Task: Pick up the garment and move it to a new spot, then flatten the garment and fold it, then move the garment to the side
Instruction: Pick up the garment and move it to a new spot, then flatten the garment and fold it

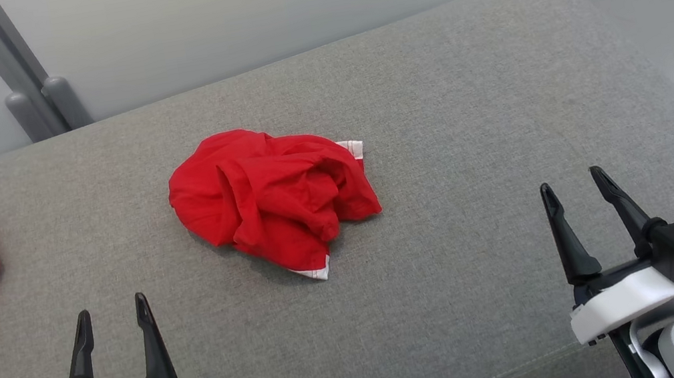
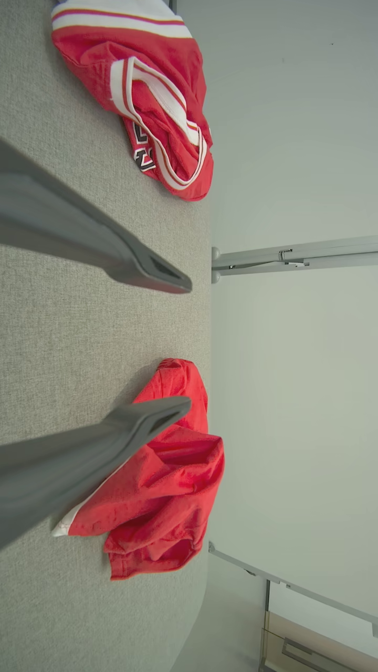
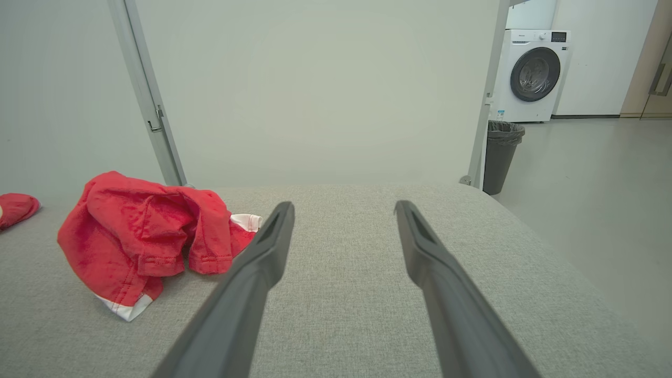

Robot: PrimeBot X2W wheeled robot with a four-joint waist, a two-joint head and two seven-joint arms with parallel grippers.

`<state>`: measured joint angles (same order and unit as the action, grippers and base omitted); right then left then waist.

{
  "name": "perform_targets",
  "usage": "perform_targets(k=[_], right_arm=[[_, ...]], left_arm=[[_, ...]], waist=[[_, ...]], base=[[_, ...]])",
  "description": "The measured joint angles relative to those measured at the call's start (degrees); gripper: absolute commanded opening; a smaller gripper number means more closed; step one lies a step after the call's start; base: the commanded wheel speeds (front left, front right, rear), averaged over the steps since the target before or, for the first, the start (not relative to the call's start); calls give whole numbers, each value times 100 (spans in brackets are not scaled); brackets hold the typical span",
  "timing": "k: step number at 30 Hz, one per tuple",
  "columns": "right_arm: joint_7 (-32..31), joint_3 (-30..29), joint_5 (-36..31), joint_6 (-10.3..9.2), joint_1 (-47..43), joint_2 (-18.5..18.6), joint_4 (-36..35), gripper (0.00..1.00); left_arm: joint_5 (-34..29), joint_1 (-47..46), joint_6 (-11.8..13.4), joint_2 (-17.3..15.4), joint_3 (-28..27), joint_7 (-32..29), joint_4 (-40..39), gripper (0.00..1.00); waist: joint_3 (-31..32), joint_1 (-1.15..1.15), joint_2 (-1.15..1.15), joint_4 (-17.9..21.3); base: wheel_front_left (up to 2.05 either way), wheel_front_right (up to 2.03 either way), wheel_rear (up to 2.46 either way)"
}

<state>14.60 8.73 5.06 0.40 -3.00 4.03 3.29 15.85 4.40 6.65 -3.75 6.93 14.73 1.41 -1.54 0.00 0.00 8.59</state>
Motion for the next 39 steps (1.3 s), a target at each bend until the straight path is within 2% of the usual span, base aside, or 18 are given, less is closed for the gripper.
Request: perform_targets(k=[14,19,25,31,39], right_arm=[[0,-14,-5,7,-16,4,5,100],[0,21,-5,63,-20,19,51,100],[0,245,-7,225,-15,18,301,100],[0,489,-109,382,82,19,679,100],[0,747,-253,479,592,64,1326,100]], left_arm=[[-154,59,-20,10,94,0,-46,100],[-202,66,-70,12,209,0,-41,100],[-259,66,-263,26,497,0,18,100],[-309,48,-324,38,676,0,-9,100],[-364,-336,-468,62,1003,0,-149,100]], waist=[[30,0,0,-118],[39,0,0,-224],[19,0,0,-481],[-58,0,0,-807],[-295,0,0,-1327]], base=[[0,0,0],[0,0,0],[0,0,0],[0,0,0],[0,0,0]])
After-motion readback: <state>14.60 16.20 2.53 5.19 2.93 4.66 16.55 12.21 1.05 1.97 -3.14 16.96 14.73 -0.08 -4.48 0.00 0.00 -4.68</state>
